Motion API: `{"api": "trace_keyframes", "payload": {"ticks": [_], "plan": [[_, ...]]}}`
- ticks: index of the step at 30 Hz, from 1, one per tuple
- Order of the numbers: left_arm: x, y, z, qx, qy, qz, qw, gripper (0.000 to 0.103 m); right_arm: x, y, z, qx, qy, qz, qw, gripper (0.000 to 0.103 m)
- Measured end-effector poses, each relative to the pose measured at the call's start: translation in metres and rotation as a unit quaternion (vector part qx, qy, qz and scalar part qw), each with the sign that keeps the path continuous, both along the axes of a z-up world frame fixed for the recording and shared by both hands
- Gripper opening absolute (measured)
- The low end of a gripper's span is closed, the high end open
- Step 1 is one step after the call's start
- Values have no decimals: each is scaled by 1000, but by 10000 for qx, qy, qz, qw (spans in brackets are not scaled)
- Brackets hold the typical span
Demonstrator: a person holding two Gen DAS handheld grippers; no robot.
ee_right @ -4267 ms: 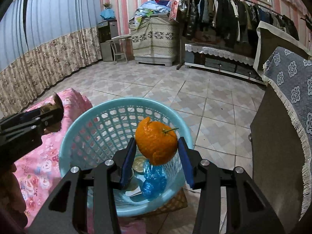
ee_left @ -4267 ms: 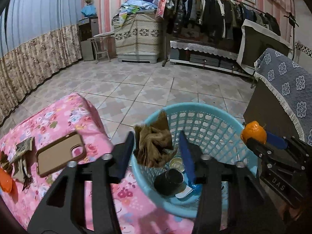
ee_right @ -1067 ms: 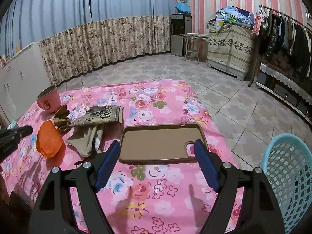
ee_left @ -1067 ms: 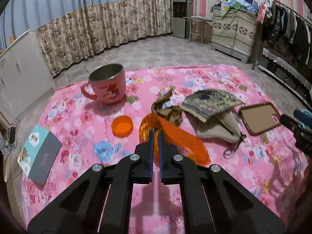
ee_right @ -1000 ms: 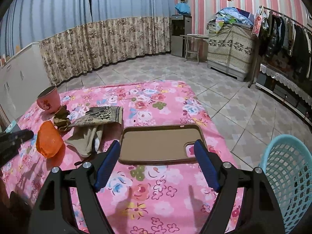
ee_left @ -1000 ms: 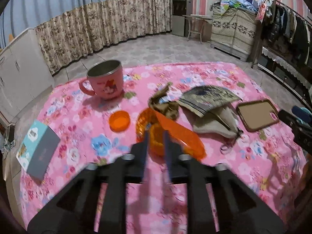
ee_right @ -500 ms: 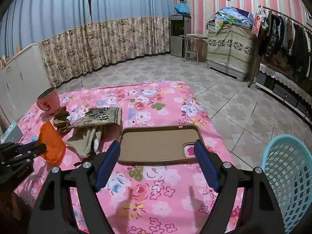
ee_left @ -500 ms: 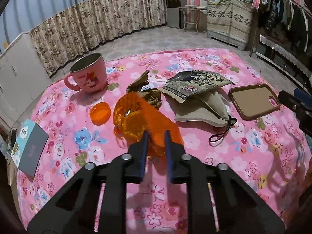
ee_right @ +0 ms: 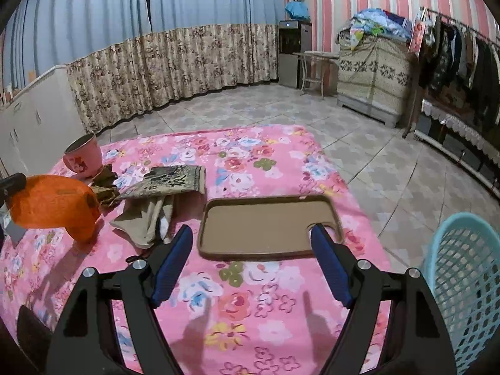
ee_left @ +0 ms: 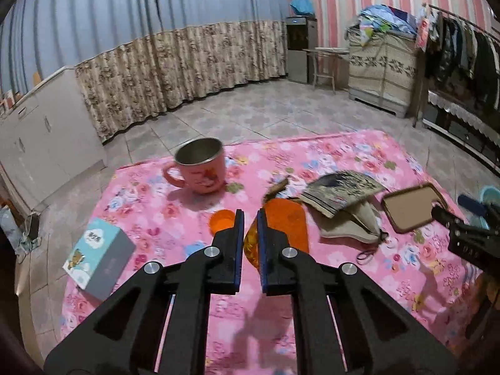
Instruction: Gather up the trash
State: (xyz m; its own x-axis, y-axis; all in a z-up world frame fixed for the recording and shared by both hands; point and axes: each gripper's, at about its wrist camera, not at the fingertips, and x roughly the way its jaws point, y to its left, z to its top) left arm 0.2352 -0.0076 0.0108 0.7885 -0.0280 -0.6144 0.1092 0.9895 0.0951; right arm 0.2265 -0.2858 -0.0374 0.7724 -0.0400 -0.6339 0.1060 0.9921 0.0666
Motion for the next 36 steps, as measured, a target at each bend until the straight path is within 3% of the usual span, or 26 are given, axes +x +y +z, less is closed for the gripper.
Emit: {"api": "trace_keyframes", "payload": {"ticks": [7, 13, 15, 17, 18, 19, 20, 21, 24, 29, 36], "plan": [[5, 16, 4, -207, -22, 124, 9997, 7, 23, 34, -10, 72, 176, 276, 9994, 77], [13, 15, -17, -104, 261, 8, 9996, 7, 39, 68, -18, -65, 305, 514, 9982, 77], [16, 11, -27, -51, 433, -54, 9990, 12, 46, 73, -22, -29, 435, 539, 9976, 77], [18, 8, -35, 2, 569, -108, 9983, 33, 50, 77, -30, 6, 601, 575, 9965, 75], [18, 7, -37, 23, 595, -120, 9982, 39, 51, 78, -33, -20, 670, 593, 9960, 68], [17, 5, -39, 47, 607, -120, 9981, 48, 52, 80, -36, -25, 744, 659, 9950, 56], [16, 4, -39, 35, 618, -134, 9980, 53, 53, 80, -38, 31, 803, 743, 9940, 46], [16, 3, -40, -3, 638, -160, 9978, 54, 53, 78, -39, 109, 843, 811, 9931, 31], [14, -1, -43, -86, 684, -223, 9974, 64, 51, 77, -38, 144, 808, 872, 9928, 17], [15, -6, -54, -119, 835, -306, 9960, 71, 39, 63, -18, 12, 477, 799, 9957, 13], [20, -22, -73, -87, 1149, -534, 9919, 70, 23, 21, -3, 143, 218, 436, 9987, 13]]}}
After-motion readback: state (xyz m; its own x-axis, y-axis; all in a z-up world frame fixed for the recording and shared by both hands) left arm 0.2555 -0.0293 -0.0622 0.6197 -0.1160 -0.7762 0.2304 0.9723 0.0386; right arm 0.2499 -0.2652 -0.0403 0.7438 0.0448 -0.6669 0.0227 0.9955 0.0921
